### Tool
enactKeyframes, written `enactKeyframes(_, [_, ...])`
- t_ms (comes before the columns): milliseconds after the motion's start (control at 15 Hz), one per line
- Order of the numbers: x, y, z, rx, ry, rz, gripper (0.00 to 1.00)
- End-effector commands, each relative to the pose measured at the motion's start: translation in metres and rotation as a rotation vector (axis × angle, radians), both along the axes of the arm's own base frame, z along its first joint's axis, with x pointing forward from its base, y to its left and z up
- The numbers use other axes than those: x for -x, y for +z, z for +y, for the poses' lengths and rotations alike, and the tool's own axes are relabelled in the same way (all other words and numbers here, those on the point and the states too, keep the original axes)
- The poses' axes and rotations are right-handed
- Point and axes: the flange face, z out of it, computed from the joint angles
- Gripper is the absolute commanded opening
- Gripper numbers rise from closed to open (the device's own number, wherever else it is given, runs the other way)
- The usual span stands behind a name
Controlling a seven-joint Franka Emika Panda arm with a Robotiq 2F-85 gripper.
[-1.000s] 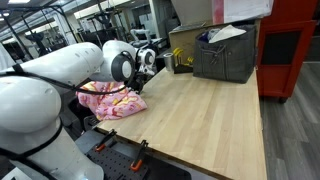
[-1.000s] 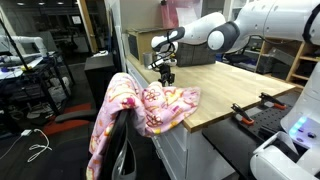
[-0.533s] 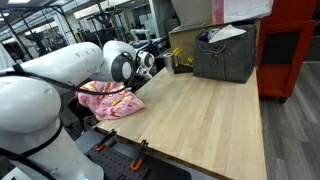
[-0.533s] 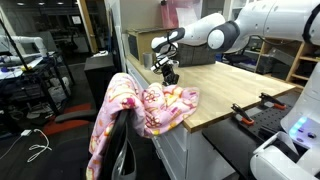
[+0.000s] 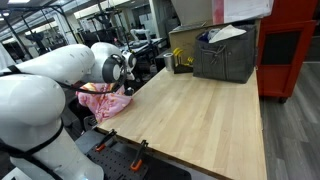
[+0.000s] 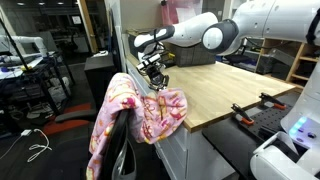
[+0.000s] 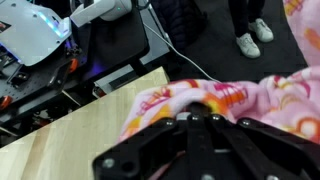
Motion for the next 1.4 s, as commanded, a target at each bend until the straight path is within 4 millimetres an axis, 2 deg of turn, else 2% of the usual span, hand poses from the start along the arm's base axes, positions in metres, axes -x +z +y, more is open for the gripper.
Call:
enactKeyframes(0, [0.013, 0.021, 0.019, -0.066, 0.081, 0.030, 0.00])
enactKeyframes(200, [0.014, 0.032, 0.022, -0.104, 0.102, 0.035, 0.00])
enactKeyframes(267, [0.009, 0.037, 0.022, -0.096, 0.086, 0.015, 0.05])
enactKeyframes(333, [0.004, 0.044, 0.021, -0.088, 0.078, -0.016, 0.28])
enactKeyframes(467, [-0.008, 0.058, 0.016, -0.069, 0.064, -0.094, 0.31])
enactKeyframes(733, [-0.035, 0.091, 0.004, -0.010, 0.064, -0.262, 0.61])
enactKeyframes(1067, [-0.047, 0.125, -0.023, 0.001, 0.162, -0.306, 0.98])
enactKeyframes(1333, [-0.056, 0.145, -0.049, 0.021, 0.329, -0.337, 1.00])
